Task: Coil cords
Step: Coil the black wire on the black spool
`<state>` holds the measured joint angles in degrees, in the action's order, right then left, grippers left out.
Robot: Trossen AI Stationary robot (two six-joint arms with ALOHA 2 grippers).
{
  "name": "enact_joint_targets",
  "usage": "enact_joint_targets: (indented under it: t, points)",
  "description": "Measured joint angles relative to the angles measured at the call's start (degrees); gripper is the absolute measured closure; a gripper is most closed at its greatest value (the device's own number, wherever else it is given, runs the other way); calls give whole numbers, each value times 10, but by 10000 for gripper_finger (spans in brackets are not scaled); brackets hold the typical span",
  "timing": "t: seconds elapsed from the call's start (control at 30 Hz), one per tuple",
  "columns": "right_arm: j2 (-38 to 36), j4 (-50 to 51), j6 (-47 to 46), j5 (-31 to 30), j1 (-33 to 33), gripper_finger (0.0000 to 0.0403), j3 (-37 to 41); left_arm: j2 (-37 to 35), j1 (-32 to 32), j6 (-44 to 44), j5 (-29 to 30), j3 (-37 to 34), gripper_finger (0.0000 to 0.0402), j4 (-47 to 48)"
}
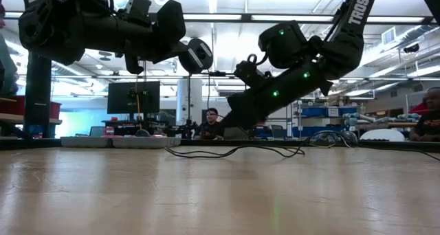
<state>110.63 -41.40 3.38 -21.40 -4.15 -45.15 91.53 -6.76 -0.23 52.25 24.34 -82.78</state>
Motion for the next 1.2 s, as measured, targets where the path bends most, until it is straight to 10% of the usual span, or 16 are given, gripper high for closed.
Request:
enact_joint_targets:
  t: [0.57, 1.2]
  points:
    - [12, 81, 68, 74, 51, 402, -138, 0, 1, -4, 8, 9, 402, 108]
    - [-125, 257, 121, -194, 57, 403, -148, 0, -2, -53, 5, 9, 402, 184]
